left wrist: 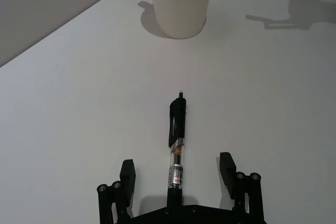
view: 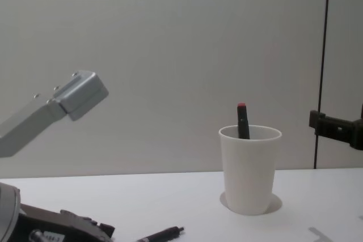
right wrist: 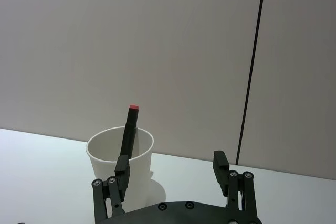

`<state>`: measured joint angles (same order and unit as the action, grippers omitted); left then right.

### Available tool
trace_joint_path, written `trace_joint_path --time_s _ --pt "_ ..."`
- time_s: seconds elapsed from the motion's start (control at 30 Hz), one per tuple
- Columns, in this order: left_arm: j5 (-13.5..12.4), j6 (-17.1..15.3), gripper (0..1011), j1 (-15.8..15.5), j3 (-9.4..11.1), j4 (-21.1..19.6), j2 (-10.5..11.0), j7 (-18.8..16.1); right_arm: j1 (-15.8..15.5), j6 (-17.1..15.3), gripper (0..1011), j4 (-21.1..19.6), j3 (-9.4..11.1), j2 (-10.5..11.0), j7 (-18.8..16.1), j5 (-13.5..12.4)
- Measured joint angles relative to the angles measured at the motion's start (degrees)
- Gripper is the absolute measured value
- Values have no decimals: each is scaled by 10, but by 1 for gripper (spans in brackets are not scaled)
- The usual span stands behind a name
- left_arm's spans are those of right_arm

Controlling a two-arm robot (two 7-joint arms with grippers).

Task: Place the pen into the pen holder.

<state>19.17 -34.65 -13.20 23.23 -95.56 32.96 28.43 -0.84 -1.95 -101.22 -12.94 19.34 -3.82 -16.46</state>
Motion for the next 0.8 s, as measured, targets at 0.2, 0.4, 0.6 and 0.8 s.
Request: trace_joint_path --time_s 0.2,0.4,0.6,0.8 --pt "-3 -3 1001 -1 1 1 0 2 0 0 1001 0 0 0 0 0" --pt "-5 -5 1001 -2 2 1 1 7 0 0 1001 0 0 0 0 0" --pt "-6 -8 939 -2 2 1 1 13 0 0 1001 0 0 0 0 0" --pt "-6 -9 886 -3 3 1 2 16 0 0 1001 0 0 0 0 0"
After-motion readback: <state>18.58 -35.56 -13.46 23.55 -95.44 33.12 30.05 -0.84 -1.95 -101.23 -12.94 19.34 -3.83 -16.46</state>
